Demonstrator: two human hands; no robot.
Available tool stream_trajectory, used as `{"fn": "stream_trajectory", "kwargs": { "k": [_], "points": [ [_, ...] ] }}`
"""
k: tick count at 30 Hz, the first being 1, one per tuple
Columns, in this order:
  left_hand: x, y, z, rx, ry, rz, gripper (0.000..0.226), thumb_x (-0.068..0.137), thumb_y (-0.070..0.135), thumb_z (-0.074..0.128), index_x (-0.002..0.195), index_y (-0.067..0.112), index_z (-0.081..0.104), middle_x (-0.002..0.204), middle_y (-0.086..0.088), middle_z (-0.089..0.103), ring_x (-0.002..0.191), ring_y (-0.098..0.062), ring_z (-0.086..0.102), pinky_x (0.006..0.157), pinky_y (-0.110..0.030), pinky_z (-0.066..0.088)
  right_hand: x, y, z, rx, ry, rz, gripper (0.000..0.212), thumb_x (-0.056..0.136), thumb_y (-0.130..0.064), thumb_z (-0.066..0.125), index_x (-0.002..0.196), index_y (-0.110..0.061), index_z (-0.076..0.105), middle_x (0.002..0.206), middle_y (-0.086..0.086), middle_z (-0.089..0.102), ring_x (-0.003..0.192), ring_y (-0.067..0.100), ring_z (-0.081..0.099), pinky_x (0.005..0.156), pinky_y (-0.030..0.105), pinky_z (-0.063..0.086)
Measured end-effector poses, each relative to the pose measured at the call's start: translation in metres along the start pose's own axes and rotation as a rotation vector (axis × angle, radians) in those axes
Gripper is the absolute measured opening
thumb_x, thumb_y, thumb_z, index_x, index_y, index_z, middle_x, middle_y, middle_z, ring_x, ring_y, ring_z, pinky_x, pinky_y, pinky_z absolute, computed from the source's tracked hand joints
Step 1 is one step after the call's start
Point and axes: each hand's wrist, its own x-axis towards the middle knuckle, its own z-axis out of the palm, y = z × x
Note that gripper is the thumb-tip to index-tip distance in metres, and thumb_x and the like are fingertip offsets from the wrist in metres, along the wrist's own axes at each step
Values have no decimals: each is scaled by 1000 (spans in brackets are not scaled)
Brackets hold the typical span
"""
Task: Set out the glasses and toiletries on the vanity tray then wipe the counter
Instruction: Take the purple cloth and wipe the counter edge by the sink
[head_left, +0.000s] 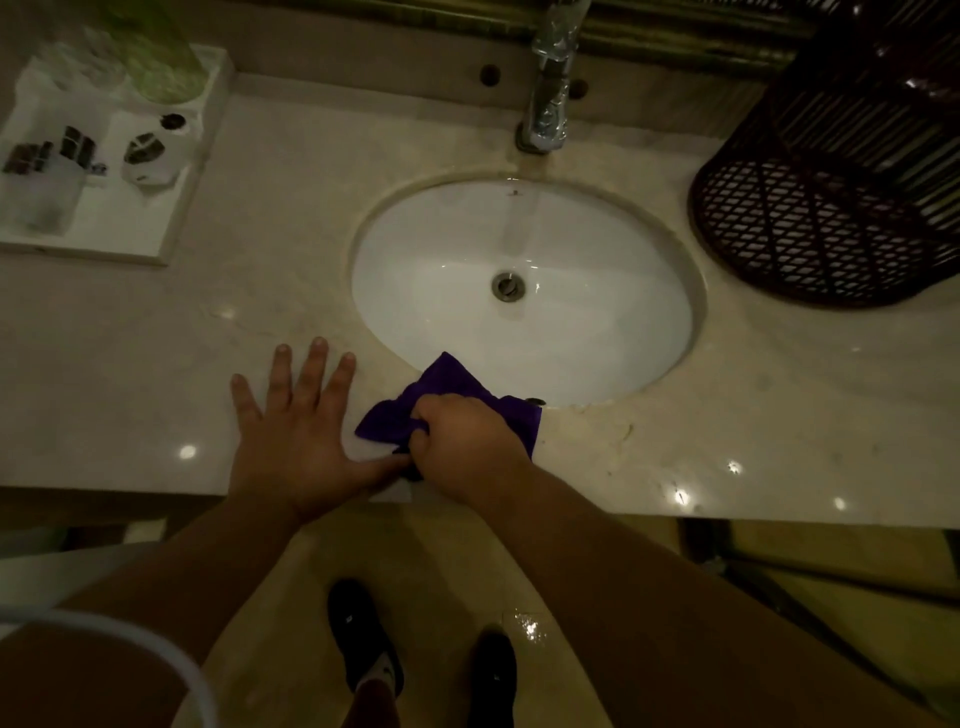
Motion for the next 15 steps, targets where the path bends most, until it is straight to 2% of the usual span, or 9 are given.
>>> {"fn": "stream_trajectory", "kwargs": {
  "k": [5, 10, 15],
  "points": [
    [-2, 15, -5, -19, -17, 72, 127, 63, 104, 28, 161, 25, 11, 169, -9, 2, 153, -34, -6, 114, -72, 3, -19, 29, -10, 35, 32, 67, 25, 102, -24, 48, 120, -16, 63, 110, 5, 65, 97, 21, 61, 83, 34, 52],
    [2, 98, -6, -90, -21, 227, 127, 61, 106, 24, 161, 30, 3, 169, -6, -5, 153, -31, -12, 113, -74, -1, -41, 64, -18, 52, 113, 127, 23, 101, -26, 49, 116, -17, 63, 104, 3, 65, 91, 19, 61, 80, 35, 53],
    [2, 134, 6, -39, 1, 241, 126, 60, 106, 27, 160, 30, 17, 168, -7, 10, 153, -35, -5, 109, -77, -1, -55, 98, -20, 73, 181, 133, 23, 101, -24, 48, 113, -14, 65, 102, 4, 67, 89, 19, 61, 79, 35, 54]
  ]
}}
